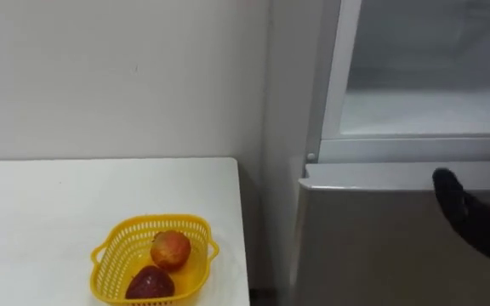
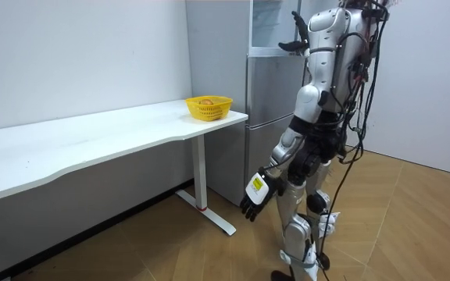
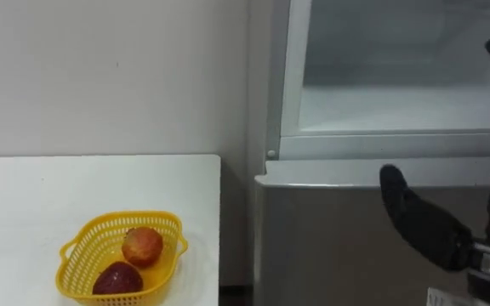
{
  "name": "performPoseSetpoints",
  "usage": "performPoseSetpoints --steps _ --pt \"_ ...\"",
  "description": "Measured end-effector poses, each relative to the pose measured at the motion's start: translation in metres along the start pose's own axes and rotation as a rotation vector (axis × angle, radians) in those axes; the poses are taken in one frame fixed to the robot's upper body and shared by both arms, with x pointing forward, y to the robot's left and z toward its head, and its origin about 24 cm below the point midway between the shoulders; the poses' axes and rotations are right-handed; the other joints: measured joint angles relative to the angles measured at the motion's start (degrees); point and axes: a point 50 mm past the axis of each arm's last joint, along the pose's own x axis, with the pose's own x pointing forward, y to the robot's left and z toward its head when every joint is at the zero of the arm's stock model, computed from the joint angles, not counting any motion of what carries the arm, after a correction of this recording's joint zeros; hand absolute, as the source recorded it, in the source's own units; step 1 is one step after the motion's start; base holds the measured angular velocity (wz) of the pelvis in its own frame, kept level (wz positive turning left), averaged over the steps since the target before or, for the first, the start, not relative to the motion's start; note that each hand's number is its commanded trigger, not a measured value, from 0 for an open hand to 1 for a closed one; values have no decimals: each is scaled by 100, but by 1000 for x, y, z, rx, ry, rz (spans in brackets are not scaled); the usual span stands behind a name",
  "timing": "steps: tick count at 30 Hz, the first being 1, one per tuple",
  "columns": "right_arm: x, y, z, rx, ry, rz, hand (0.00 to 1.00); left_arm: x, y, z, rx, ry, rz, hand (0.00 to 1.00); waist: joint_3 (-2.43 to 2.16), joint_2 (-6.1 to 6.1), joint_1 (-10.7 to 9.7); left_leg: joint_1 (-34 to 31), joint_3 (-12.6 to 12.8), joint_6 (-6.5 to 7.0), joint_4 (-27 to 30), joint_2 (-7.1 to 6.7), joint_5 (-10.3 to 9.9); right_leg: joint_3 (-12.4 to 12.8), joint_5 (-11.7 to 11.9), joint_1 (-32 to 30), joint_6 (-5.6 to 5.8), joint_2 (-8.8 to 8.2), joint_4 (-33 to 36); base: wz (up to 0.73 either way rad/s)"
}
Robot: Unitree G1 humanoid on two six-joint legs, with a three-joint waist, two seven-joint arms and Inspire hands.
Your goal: Retrieve from the upper fridge
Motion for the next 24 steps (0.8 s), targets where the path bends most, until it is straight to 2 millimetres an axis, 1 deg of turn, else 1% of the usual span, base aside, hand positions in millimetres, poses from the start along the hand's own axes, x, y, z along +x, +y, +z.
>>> performPoseSetpoints --steps 1,4,9,12,15,18,20,23,24 --pt "-12 1 -7 -16 61 34 0 1 1 3 -1 -9 3 0 8 -11 3 -1 2 0 -6 -1 0 18 -2 -7 1 1 0 0" --pt "-31 1 -18 -31 162 78 0 1 2 6 -1 -16 5 0 23 -21 12 -11 13 1 -25 -9 0 61 -12 -34 11 4 -1 -1" --pt "-49 1 -33 -35 275 94 0 2 2 7 -22 -19 9 0 38 -87 9 1 100 1 -73 -9 0 134 -28 -49 20 10 -4 -7" --pt "-57 3 -36 -24 318 91 0 2 3 8 -37 -20 15 0 35 -97 8 -6 160 1 -78 -8 0 159 -26 -110 19 13 4 -9" --pt "-74 5 -48 -51 398 119 0 2 4 8 -58 -19 27 0 26 -107 -5 10 177 1 -78 -8 0 154 -25 -92 19 10 -1 0" --pt "-91 6 -61 -66 502 131 0 2 1 9 -90 -21 29 0 34 -75 -42 -5 187 1 -83 -7 0 154 -25 -119 19 7 -4 0" --pt "-107 4 -70 -67 607 118 0 2 0 10 -117 -25 27 0 20 -38 -52 -4 198 1 -84 -7 0 158 -28 -118 21 7 -16 0" --pt "-123 4 -76 -73 694 117 0 2 -1 13 -149 -31 26 0 11 12 -54 -11 203 1 -88 -8 0 173 -29 -106 21 5 -31 0" --pt "-133 4 -81 -78 754 132 0 2 -1 13 -150 -33 26 0 9 15 -43 1 203 1 -90 -8 0 203 -29 -110 21 8 -29 -4"
